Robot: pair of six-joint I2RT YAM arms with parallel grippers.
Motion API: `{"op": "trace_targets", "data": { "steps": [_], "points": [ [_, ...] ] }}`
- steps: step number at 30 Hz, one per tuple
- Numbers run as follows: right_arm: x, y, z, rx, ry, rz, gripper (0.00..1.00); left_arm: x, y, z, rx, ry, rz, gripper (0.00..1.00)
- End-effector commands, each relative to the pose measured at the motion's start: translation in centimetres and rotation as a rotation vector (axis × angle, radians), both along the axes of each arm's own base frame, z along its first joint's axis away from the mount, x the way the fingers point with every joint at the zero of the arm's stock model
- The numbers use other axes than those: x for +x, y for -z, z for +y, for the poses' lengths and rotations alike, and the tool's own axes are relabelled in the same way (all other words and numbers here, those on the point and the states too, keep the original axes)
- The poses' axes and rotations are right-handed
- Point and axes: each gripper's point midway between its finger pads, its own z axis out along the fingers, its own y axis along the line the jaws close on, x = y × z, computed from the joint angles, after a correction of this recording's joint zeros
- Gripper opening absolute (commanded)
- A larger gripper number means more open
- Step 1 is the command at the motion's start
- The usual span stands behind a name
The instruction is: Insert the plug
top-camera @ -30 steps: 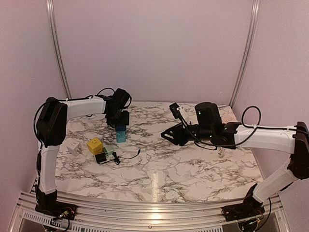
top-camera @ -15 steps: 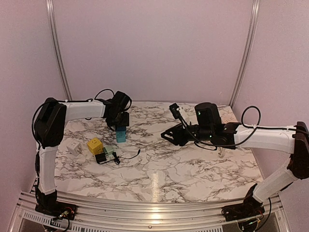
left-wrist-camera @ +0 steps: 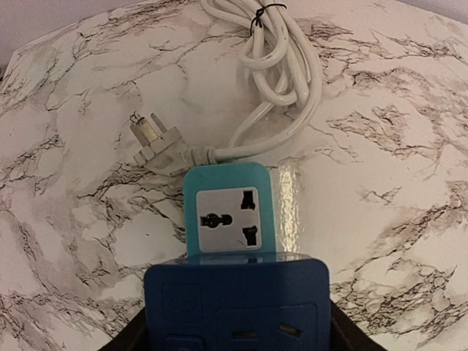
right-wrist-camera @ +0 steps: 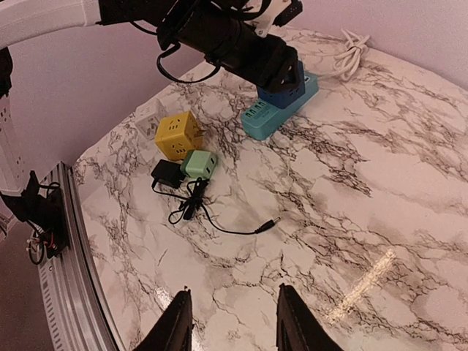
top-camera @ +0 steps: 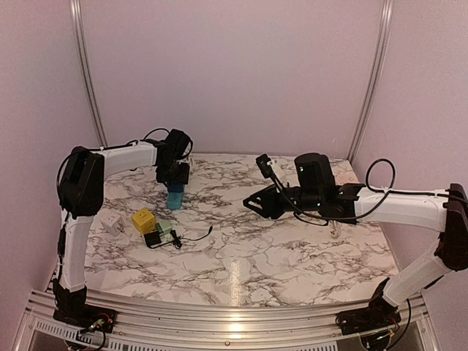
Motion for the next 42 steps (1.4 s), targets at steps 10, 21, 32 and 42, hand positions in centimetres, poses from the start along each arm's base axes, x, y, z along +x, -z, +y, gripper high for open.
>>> {"op": "trace_targets", "data": {
  "steps": [10,21,32,42],
  "points": [
    [0.5,-0.3,0.4,-0.006,0.001,-0.009,0.37,1.1,4.2,13.0,0.207,-0.108,0.154,0.0],
    [0.5,0.1,0.6,-0.008,-0.003,0.0,0.37,-0.1,2.8,20.3,0.252,-0.197,0.154,0.0],
    [0.6,0.0,1.1,0.009,-0.015,0.012,0.37,-3.5,0.6,22.0,0.301,-0.195,0.132,0.02],
    [0.1,-0.2,0.8,0.013,-0.021,0.015,0.37,-5.3,0.1,24.5,0.397,-0.225,0.146,0.02]
  ]
}}
